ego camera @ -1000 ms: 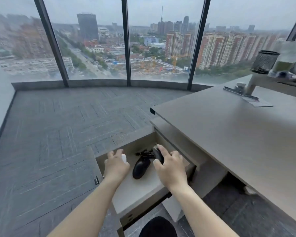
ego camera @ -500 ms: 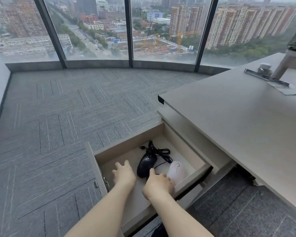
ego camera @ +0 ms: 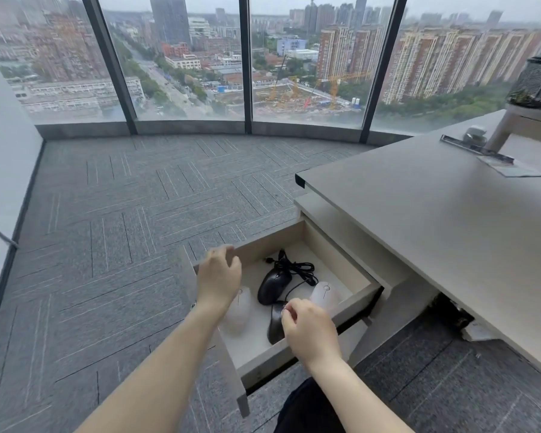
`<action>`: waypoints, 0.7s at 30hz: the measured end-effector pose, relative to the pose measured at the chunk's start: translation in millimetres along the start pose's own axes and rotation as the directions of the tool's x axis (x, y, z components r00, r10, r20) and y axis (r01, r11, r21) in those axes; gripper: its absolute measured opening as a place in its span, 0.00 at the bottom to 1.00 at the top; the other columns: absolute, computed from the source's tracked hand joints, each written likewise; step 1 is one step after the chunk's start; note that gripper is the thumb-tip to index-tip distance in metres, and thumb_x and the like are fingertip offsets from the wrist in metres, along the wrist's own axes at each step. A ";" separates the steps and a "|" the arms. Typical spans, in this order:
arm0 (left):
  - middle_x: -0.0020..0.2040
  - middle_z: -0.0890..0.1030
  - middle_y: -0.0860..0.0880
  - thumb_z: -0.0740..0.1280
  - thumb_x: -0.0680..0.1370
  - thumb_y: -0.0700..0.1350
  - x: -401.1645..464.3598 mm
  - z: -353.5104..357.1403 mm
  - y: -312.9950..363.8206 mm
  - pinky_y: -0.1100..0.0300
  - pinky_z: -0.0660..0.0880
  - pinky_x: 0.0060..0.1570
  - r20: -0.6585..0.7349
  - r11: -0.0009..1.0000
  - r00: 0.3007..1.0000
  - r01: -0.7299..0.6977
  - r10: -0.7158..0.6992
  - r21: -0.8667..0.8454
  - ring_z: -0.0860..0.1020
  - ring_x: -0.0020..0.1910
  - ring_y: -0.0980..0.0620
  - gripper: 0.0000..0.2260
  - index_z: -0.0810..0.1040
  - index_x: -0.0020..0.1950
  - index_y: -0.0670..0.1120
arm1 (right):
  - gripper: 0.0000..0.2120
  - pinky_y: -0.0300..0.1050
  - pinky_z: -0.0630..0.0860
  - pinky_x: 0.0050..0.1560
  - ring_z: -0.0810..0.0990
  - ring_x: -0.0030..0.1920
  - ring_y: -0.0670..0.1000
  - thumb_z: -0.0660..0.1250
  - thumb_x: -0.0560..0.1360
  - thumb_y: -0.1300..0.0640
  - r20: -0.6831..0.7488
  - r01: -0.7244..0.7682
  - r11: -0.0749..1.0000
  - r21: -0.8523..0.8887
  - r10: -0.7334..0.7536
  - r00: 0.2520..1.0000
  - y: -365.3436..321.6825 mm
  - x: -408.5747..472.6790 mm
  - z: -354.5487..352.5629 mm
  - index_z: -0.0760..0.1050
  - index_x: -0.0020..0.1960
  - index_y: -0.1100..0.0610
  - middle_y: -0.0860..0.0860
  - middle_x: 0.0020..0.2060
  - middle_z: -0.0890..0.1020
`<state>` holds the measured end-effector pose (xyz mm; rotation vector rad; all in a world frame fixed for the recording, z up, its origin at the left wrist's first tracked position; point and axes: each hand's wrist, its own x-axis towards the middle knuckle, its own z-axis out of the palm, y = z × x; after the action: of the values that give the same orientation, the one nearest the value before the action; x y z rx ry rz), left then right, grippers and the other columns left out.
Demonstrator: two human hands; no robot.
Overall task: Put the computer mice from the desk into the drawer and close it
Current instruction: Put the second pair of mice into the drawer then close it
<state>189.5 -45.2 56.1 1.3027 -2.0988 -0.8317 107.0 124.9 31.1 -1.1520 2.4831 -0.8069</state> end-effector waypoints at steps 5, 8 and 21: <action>0.60 0.79 0.44 0.59 0.79 0.44 -36.7 -34.0 -31.6 0.54 0.72 0.48 -0.199 0.968 0.961 0.151 -0.192 -0.201 0.78 0.54 0.45 0.13 0.75 0.62 0.45 | 0.13 0.49 0.78 0.45 0.78 0.41 0.46 0.61 0.77 0.44 0.018 0.068 0.987 0.148 -0.071 0.997 -7.0 -56.0 13.0 0.76 0.42 0.52 0.46 0.39 0.80; 0.58 0.78 0.45 0.58 0.79 0.44 -58.4 -37.1 -53.7 0.52 0.71 0.47 -0.097 0.858 0.907 0.347 -0.409 -0.378 0.77 0.52 0.45 0.16 0.72 0.66 0.44 | 0.22 0.49 0.79 0.45 0.79 0.42 0.45 0.61 0.70 0.30 0.076 0.051 0.983 0.175 -0.065 0.995 -10.7 -83.8 25.0 0.75 0.42 0.49 0.45 0.39 0.80; 0.52 0.81 0.46 0.58 0.80 0.49 -90.3 -4.3 -65.9 0.56 0.74 0.39 0.407 0.330 0.742 0.625 -0.533 -0.707 0.78 0.47 0.49 0.13 0.78 0.56 0.46 | 0.20 0.46 0.73 0.41 0.79 0.46 0.48 0.64 0.71 0.31 0.089 -0.020 1.000 0.013 0.019 0.996 -11.8 -108.9 49.6 0.67 0.49 0.46 0.44 0.47 0.81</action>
<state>266.8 13.3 0.4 1.4224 -0.8912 -1.9332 207.2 184.2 0.9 -1.1319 2.4088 -0.7493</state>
